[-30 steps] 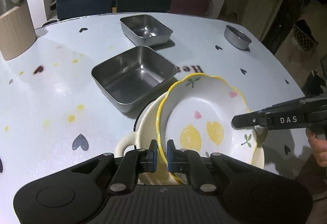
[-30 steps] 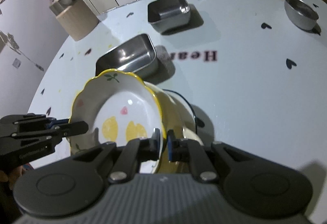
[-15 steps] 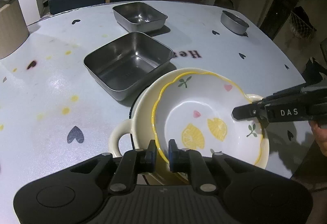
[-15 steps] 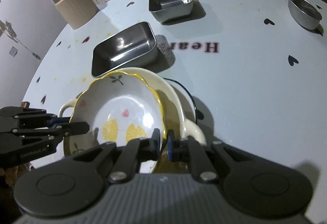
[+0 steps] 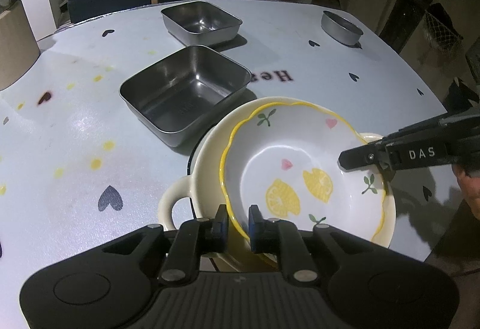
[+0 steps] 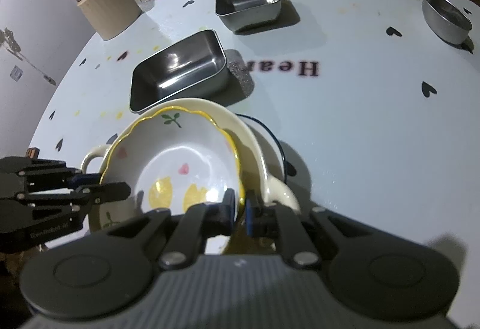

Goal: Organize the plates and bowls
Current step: 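Lower the floral bowl into the cream bowl with both grippers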

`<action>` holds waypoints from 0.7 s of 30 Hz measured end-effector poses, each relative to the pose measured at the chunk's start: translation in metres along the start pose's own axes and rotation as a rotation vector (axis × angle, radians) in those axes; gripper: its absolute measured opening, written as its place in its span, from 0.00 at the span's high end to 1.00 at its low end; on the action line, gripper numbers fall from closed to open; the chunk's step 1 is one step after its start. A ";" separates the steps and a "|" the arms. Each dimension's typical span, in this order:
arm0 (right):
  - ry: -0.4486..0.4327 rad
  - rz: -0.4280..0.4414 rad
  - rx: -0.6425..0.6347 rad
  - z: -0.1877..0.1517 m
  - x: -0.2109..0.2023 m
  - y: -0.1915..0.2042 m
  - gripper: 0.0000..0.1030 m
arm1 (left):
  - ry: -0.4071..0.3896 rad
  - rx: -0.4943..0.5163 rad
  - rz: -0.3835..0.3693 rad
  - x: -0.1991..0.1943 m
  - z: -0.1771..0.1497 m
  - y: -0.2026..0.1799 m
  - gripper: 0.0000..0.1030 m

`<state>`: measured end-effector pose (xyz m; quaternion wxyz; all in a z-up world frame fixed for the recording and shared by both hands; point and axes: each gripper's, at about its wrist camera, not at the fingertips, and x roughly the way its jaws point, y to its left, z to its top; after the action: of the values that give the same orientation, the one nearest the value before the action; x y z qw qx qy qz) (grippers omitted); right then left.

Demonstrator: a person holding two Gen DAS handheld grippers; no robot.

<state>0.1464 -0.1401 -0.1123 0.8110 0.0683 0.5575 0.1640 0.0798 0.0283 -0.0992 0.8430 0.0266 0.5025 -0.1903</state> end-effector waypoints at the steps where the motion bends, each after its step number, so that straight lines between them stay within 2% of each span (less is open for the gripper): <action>1: 0.003 0.001 0.005 0.001 0.000 0.000 0.90 | 0.002 -0.004 -0.003 0.000 0.000 0.001 0.85; 10: 0.016 0.056 0.092 0.008 -0.002 -0.009 0.82 | 0.003 -0.030 -0.019 -0.001 0.000 0.004 0.85; 14: 0.001 0.070 0.105 0.010 -0.005 -0.011 0.82 | -0.038 -0.040 -0.006 -0.012 0.003 0.007 0.84; 18: 0.015 0.060 0.088 0.007 -0.002 -0.009 0.82 | -0.052 -0.047 -0.009 -0.017 0.004 0.009 0.77; 21: 0.018 0.052 0.073 0.006 -0.003 -0.007 0.82 | -0.041 -0.045 -0.017 -0.016 0.002 0.008 0.76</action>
<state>0.1521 -0.1476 -0.1101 0.7983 0.1109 0.5685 0.1653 0.0777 0.0400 -0.0859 0.8519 -0.0004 0.4893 -0.1865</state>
